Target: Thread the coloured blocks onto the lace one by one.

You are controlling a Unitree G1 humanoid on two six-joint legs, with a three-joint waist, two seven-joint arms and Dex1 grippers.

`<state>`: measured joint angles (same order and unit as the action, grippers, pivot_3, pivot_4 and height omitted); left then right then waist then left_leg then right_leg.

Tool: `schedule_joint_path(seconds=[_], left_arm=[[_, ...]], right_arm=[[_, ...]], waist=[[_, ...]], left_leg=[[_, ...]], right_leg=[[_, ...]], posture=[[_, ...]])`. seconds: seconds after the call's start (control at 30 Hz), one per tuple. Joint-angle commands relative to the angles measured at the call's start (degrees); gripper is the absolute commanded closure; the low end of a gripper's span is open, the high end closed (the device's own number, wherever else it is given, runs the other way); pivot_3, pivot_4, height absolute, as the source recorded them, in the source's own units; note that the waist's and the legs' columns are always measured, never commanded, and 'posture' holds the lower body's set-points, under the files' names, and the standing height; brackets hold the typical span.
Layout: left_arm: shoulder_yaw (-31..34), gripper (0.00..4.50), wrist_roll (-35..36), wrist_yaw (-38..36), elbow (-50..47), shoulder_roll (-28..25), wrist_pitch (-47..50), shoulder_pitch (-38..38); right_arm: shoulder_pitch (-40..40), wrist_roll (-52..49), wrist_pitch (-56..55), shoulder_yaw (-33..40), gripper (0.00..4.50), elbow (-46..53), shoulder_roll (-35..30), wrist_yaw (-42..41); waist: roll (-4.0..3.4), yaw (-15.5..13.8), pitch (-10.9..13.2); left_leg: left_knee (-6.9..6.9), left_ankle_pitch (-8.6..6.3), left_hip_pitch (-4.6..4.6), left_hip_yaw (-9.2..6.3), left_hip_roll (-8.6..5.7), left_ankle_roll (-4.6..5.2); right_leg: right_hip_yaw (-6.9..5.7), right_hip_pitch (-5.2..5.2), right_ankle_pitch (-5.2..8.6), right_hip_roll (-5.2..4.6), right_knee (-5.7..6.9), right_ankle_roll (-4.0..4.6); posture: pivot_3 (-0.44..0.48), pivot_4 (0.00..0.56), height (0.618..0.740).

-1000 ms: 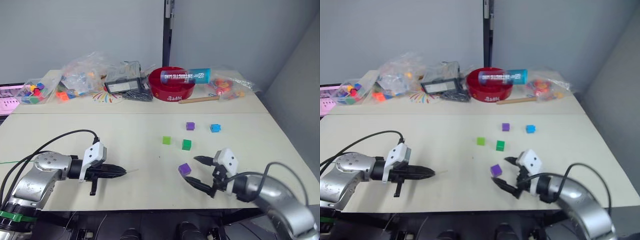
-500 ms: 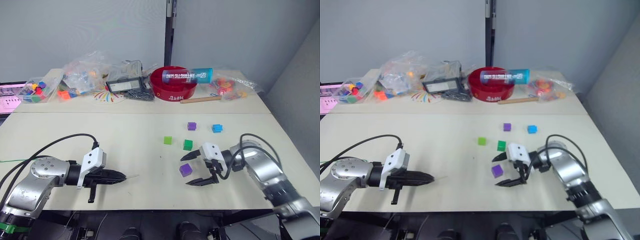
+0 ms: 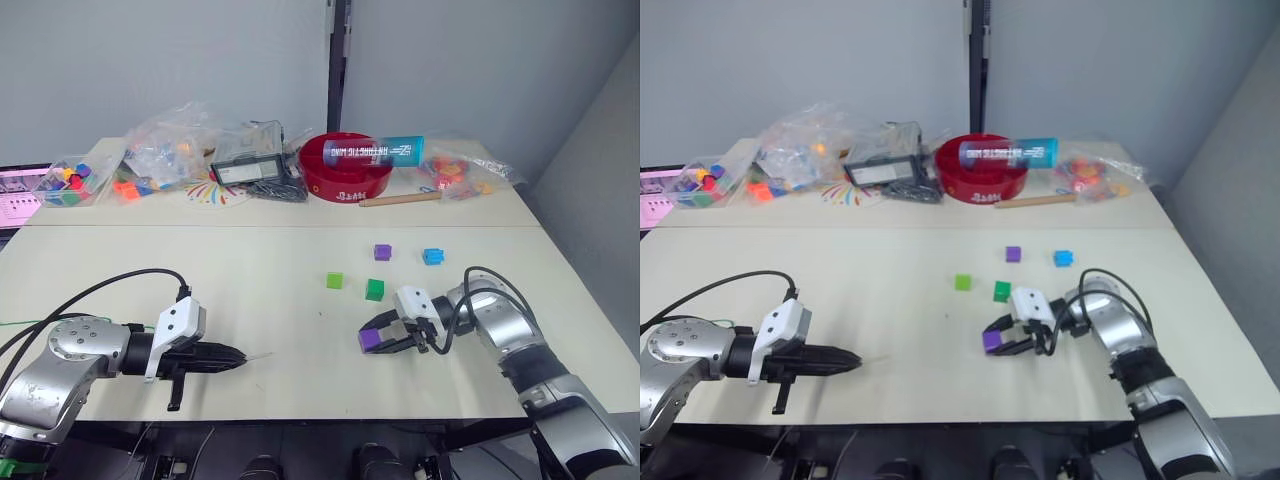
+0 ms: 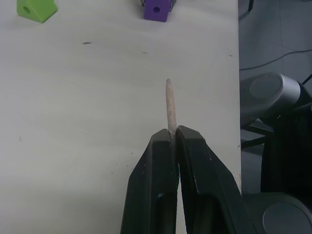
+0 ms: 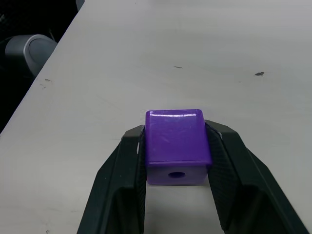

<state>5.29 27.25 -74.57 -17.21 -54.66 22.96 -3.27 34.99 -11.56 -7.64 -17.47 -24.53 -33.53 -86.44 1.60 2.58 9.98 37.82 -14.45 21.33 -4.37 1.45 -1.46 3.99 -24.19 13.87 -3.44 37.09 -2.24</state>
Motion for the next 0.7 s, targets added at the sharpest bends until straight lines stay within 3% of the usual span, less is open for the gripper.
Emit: schedule_joint_path(seconds=[0.03,0.27,0.5,0.7], left_arm=[[-2.2,4.5,0.2,1.5,-2.9,0.2,1.9,-2.8],[-12.1,4.5,-6.6,6.4,-5.3,0.8,6.9,-11.5],[-19.8,4.5,-10.7,7.7,-7.5,1.5,10.1,-15.2],[-24.6,4.5,-14.7,11.0,-5.8,5.4,12.8,-20.1]], right_arm=[[-3.6,-2.0,6.9,1.6,3.32,9.3,0.6,4.1],[-10.3,-2.0,21.7,1.0,3.32,25.5,2.3,13.6],[-12.8,0.1,23.2,-0.3,3.32,27.1,1.9,16.6],[-12.4,0.8,22.8,-1.0,3.32,27.2,2.4,17.7]], waist=[[0.0,-0.2,0.0],[0.0,0.0,0.0],[0.0,0.1,0.0],[0.03,0.0,0.0]], left_leg=[[0.0,0.0,0.01,0.0,0.0,0.0],[0.01,0.0,0.01,-0.02,-0.01,-0.01],[0.01,0.0,0.02,-0.01,-0.01,-0.01],[0.04,0.01,0.0,-0.01,-0.01,-0.01]], right_leg=[[0.0,0.0,0.0,0.0,0.0,0.0],[0.0,-0.02,0.0,0.03,0.05,-0.01],[0.01,-0.01,0.01,0.03,0.02,-0.01],[0.01,0.04,0.01,0.04,0.02,-0.01]], posture=[[0.0,0.15,0.731],[0.0,0.15,0.731],[0.0,0.15,0.731],[0.0,0.15,0.731]])
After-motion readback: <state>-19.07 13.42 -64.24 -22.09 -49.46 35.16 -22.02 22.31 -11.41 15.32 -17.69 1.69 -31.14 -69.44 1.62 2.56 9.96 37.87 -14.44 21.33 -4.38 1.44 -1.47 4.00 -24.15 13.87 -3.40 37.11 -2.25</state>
